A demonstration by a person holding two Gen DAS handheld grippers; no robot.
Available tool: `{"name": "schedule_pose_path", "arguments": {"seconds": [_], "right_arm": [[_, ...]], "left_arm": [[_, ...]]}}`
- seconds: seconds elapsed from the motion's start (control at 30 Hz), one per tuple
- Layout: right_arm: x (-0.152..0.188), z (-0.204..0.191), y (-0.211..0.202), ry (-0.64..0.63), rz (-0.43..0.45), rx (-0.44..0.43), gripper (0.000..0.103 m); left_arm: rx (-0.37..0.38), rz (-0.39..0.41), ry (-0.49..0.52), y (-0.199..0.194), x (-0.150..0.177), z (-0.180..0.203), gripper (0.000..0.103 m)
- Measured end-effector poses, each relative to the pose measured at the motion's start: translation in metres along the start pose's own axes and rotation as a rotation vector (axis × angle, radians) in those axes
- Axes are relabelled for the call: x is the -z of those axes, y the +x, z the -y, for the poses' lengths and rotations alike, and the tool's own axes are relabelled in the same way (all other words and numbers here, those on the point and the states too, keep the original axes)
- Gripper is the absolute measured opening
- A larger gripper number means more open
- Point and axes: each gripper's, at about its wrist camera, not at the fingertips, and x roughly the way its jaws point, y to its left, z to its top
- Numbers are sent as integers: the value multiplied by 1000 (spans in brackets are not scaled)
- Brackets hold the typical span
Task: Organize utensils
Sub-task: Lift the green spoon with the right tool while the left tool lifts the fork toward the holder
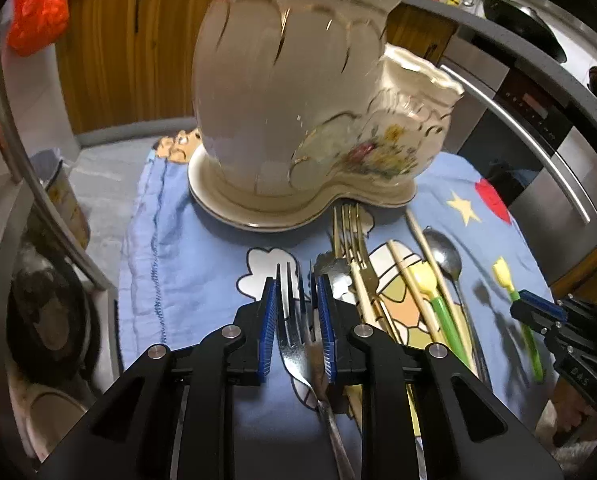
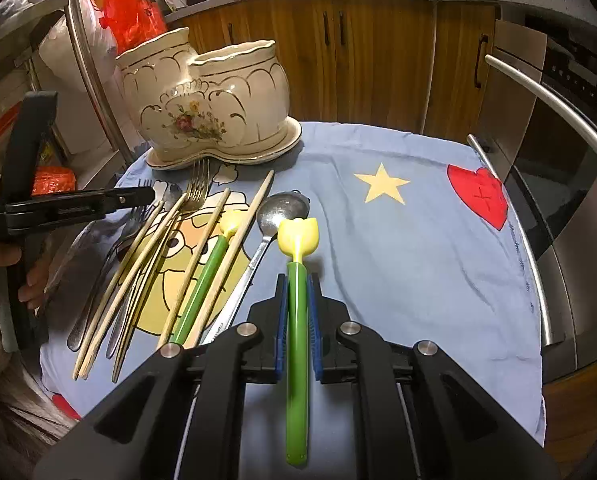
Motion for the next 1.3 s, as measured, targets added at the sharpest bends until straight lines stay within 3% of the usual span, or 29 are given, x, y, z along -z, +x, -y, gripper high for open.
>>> {"name": "schedule_pose_path", "arguments": {"seconds": [0.6,0.87,0.93,0.97,1.3], "right_arm": [[-25,-17,-39,-57,172,-16,10],[-32,-27,-54,-70,215,-30,10],[-32,-28,-55,-72,218,-32,10],[-32,-28,-56,-72,220,-31,10],[-37,-20,-61,-42,243,-73,10]], "left_arm": [[-9,262,128,-104,1,27,20],[-31,318,189,-131,5,39,15],[-49,323,206,-134,7,41,11],[-57,324,213,-135,7,42,2],[-135,343,271,-150,1,48,3]]}}
